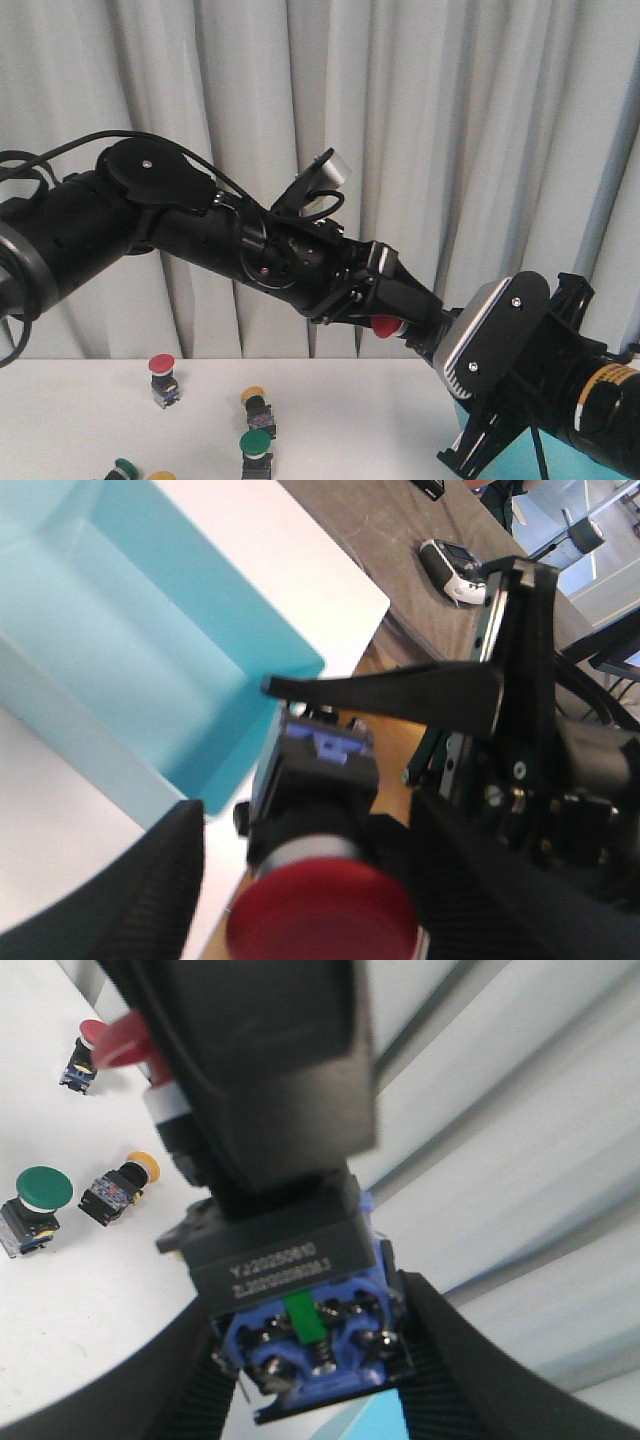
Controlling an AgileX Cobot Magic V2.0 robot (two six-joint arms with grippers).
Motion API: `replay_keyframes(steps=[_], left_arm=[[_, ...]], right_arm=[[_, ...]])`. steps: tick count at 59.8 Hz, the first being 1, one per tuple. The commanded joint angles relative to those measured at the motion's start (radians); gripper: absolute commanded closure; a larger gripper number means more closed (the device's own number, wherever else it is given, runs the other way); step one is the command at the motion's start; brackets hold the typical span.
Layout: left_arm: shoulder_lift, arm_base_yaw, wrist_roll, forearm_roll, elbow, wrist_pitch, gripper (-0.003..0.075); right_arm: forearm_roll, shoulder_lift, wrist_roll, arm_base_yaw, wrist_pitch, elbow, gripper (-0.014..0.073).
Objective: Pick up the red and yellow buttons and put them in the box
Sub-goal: 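Open the left gripper and pull it back from the button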
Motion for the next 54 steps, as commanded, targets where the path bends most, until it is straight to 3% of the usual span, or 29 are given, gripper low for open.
replay_keyframes(steps=[1,24,39,46,54], left_arm=[[-0.051,-0.014,0.041,-0.059,-0.033,-0.056,0.0212],[-0.053,-0.001,0.057,-0.031,-0.108,-0.072,0.0218],[-0.053,0.059,0.055,0.171,-0.254,0.015,0.0244],[-0.066,0.086,-0.009,0.344,-0.289,0.037,0.0367],[-0.100,0.096,-0.082,0.490,-0.288,0.040,0.0629]], right_arm=[[0.001,-0.022,0.000,-0.003,-0.071,-0.034,0.0585],[-0.002,-0.022,0.000,-0.003,0.004,-0.034,0.0580],[-0.036,-0.052,-0.011,-0.004,0.027,-0.034,0.0575],[-0.065,-0.086,-0.010,-0.016,0.028,-0.034,0.0573],[-0.038,-0.117,0.018,-0.085,0.001,-0.034,0.0570]])
